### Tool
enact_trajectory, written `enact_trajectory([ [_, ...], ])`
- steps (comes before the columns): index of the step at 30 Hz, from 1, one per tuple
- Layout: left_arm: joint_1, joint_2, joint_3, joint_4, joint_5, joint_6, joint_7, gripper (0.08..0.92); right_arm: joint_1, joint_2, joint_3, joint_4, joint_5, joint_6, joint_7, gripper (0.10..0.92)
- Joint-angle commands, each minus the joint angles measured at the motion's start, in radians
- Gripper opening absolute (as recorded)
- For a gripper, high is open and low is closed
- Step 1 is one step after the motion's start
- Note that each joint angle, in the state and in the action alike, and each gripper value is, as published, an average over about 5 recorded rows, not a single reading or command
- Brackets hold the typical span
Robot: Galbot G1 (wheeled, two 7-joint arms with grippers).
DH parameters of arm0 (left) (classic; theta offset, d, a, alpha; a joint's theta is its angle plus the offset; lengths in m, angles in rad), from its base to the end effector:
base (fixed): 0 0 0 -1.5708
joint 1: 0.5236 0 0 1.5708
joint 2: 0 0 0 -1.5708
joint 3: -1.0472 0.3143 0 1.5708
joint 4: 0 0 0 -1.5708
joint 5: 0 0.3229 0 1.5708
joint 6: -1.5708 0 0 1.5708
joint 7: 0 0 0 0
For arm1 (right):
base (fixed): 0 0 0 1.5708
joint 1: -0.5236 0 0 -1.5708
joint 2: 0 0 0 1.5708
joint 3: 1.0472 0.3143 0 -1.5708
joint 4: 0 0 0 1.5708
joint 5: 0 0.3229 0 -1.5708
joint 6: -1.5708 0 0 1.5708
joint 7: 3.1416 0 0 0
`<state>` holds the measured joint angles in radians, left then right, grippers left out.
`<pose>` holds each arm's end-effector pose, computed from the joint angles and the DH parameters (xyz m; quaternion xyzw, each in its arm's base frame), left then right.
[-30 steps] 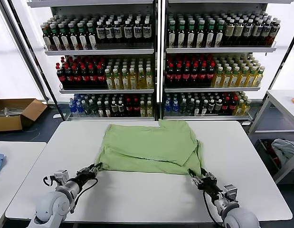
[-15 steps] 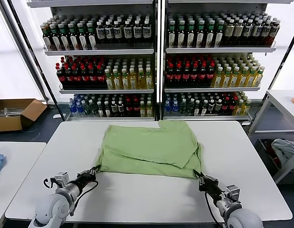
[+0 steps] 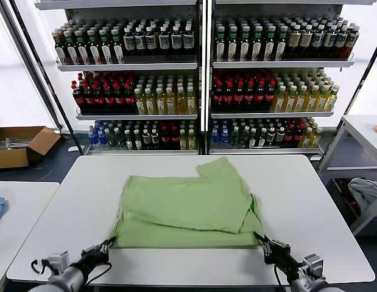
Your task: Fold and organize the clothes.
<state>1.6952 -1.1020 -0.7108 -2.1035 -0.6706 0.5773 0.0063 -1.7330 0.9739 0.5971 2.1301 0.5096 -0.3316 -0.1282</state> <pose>0.1511 0.1141 -0.2532 -0.0658 -0.9385 0.0756 0.3304 0.1435 -0.0970 -0.2556 0.1836 -0.9512 0.0152 0.2475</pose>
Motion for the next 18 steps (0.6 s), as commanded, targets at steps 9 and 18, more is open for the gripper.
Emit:
enact_trajectory([
  [9,0.283,-0.036,-0.131,-0.25,0.039,0.0,-0.034,0.232,-0.163,-0.024,0.085,0.158,0.045,0.054,-0.02,0.307],
  [18,0.03,0.089,-0.185,-0.166,-0.05,0.0,-0.007,0.492,0.312,-0.119,0.023,-0.05,0.204,0.032,-0.047,0.585],
])
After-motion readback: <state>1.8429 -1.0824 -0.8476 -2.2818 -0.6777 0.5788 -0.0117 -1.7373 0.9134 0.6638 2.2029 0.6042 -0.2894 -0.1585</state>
